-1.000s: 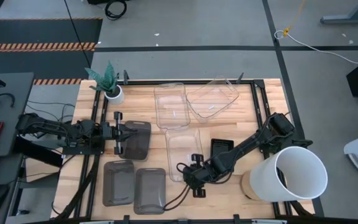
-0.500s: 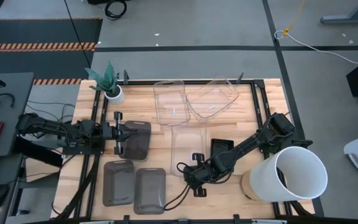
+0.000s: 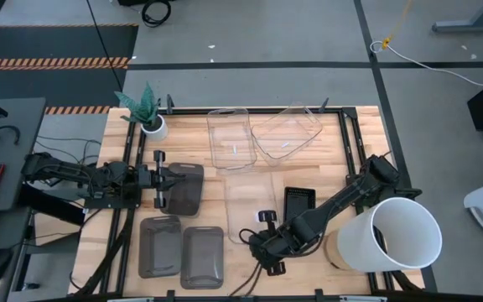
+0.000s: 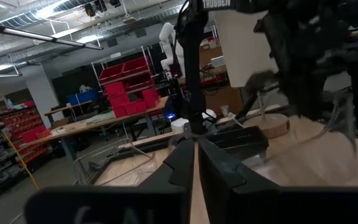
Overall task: Stack baskets by color
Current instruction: Stack the bottom transparent bin on the top left transparent bin
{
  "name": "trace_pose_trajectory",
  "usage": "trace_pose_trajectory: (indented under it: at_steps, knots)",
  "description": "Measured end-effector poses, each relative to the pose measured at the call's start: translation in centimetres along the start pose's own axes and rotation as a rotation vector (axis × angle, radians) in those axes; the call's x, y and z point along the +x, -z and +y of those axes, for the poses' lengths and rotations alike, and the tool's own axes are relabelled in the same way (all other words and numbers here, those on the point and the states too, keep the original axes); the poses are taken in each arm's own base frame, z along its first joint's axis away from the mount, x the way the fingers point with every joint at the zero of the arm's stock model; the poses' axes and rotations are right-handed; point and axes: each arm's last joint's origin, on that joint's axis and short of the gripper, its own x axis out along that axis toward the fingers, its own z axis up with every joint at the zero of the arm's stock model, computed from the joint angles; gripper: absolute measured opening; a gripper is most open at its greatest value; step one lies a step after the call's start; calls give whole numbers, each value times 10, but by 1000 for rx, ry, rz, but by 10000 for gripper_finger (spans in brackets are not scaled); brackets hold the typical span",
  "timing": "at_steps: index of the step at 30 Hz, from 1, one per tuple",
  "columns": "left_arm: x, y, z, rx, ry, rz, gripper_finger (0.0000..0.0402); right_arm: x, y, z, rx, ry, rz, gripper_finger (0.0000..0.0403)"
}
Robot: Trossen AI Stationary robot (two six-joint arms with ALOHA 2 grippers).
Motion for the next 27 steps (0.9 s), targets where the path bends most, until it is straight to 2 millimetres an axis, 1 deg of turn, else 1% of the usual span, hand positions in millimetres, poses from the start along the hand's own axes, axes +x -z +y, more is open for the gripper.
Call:
trace_pose_trajectory:
  at_steps: [4, 7, 9, 12, 15, 21, 24, 27]
  knots:
    - [0, 0, 0, 0, 0, 0, 26, -22, -6, 5, -59, 90, -31, 8]
    - [0, 0, 0, 0, 0, 0, 29, -36, -10, 5, -123, 152, -40, 8]
    - [0, 0, 0, 0, 0, 0, 32, -40, -12, 2, -180, 191, -39, 8]
    - [0, 0, 0, 0, 0, 0, 35, -40, -15, -9, -257, 193, -9, 9]
    - [0, 0, 0, 0, 0, 0, 35, -42, -18, -33, -300, 221, 40, 12]
    - [0, 0, 0, 0, 0, 0, 28, -53, -35, -97, -236, 208, 19, 11]
    - [0, 0, 0, 0, 0, 0, 29, -54, -41, -128, -247, 208, 11, 11]
    - [0, 0, 0, 0, 0, 0, 34, -50, -46, -160, -258, 183, 3, 11]
